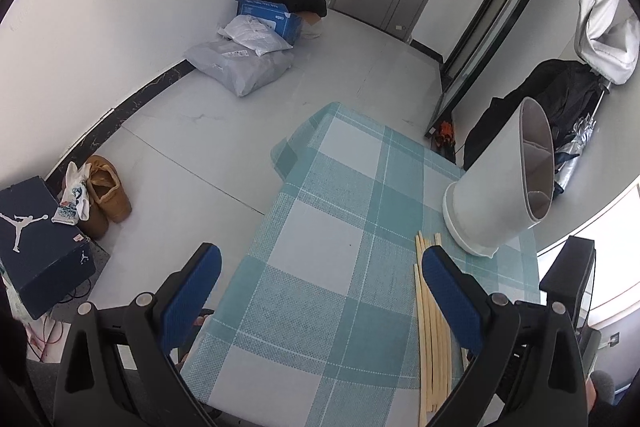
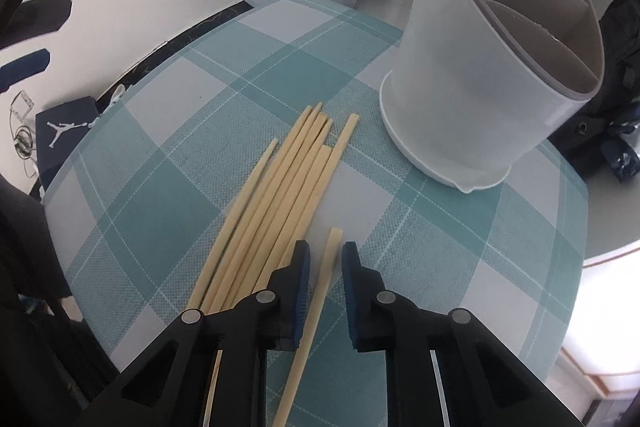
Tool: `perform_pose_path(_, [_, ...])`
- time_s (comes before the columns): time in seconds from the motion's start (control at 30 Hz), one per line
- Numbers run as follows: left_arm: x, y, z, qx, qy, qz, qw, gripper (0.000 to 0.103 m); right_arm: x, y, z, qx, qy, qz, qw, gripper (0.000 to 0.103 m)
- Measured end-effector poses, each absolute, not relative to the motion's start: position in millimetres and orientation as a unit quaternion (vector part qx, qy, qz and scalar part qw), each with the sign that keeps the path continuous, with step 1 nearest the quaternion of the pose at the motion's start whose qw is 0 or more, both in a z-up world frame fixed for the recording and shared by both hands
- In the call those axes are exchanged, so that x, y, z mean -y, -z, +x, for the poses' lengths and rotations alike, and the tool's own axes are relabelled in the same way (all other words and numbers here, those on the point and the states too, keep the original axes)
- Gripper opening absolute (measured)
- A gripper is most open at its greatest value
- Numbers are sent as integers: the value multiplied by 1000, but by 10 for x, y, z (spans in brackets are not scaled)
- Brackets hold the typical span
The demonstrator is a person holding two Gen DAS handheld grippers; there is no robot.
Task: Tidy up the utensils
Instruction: 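Close the right gripper on one chopstick at the bundle's end, then lift the chopstick with the right gripper while the left gripper grasps another chopstick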
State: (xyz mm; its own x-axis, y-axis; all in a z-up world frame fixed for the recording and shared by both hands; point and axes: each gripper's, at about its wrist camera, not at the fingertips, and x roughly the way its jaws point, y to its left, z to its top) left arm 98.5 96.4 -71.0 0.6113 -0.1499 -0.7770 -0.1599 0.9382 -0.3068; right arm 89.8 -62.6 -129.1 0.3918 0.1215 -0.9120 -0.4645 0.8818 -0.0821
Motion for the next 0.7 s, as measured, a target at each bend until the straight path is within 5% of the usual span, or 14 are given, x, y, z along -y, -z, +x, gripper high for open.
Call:
perform_pose_path(0.27, [-722, 889, 1037, -487, 17, -129, 863, 99, 818, 1236, 1011, -514, -176, -85, 835, 6])
perform_pose_path(0.7, [-257, 1171, 1096, -549, 17, -66, 833, 99, 1979, 1047, 968, -472, -169, 229, 834, 6])
